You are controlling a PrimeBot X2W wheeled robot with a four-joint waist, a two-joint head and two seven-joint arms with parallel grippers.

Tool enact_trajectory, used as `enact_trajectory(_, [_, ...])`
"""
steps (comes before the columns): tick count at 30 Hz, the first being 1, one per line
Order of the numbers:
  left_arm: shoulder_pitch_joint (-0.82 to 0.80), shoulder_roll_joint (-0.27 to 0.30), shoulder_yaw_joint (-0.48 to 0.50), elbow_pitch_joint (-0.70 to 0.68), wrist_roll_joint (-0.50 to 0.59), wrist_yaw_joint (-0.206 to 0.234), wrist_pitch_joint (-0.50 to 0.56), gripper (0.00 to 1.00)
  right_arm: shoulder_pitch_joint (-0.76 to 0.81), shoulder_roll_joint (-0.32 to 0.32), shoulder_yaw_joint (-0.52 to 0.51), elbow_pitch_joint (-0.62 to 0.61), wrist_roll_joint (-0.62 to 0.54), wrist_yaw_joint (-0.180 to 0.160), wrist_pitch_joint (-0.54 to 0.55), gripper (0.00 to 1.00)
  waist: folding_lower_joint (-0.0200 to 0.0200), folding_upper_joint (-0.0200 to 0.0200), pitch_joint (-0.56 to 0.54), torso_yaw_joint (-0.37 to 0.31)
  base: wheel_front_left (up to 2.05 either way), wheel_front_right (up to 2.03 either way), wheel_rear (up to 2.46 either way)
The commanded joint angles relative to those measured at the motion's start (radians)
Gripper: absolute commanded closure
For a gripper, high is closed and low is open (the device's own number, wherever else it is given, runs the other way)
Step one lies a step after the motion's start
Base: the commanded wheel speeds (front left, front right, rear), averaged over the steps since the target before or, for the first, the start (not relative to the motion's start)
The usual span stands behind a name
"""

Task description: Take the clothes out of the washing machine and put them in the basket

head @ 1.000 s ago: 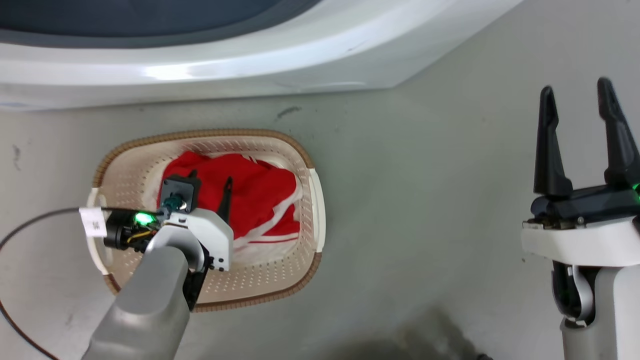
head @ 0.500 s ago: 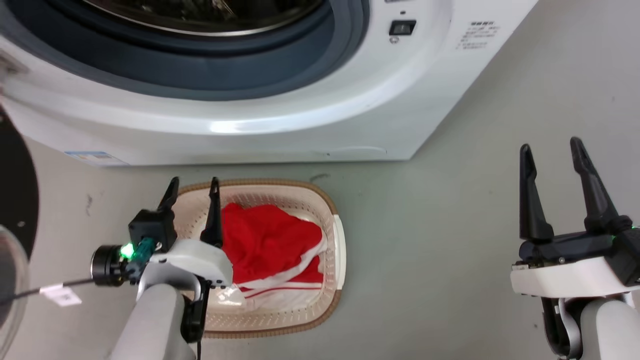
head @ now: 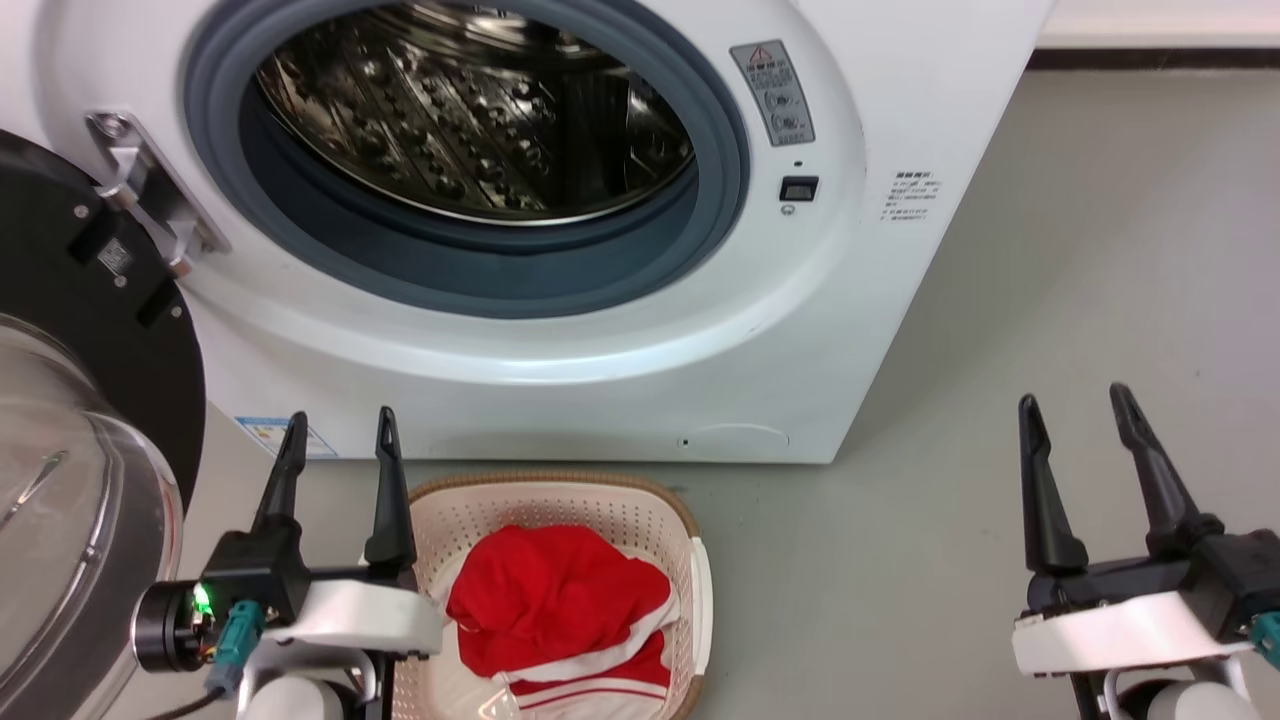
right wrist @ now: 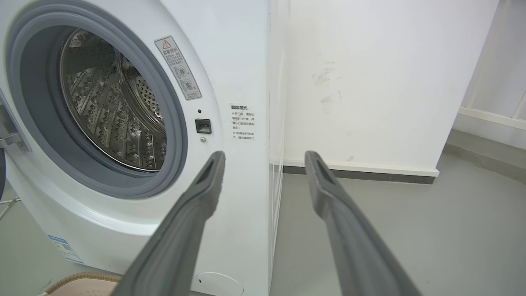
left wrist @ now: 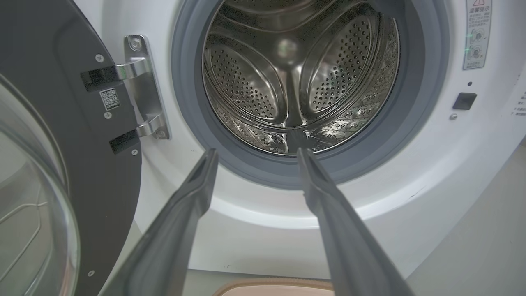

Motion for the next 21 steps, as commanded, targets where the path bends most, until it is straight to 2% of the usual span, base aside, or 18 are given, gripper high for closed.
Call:
enact_trajectory(1, [0.025, -0.003, 0.0, -0.016, 0.012, 0.005, -0.002, 0.0, 0.023, 0.001, 0.002, 0.005, 0.005, -0.001, -0.002, 0.0, 0.0002, -0.0001, -0.035, 0.004, 0.0, 0.0, 0.0])
enact_trajectory(12, [0.123, -0.006, -0.013, -0.064, 0.015, 0.01, -0.003, 0.0, 0.093, 0.001, 0.002, 0.014, 0.019, -0.001, -0.002, 0.0, 0.0002, -0.0001, -0.135, 0.006, 0.0, 0.0, 0.0])
enact_trajectory(21, [0.156, -0.006, -0.021, -0.047, 0.012, 0.019, -0.003, 0.0, 0.115, 0.001, 0.01, 0.017, 0.026, -0.001, -0.002, 0.0, 0.0002, -0.0001, -0.162, -0.001, 0.0, 0.0, 0.0])
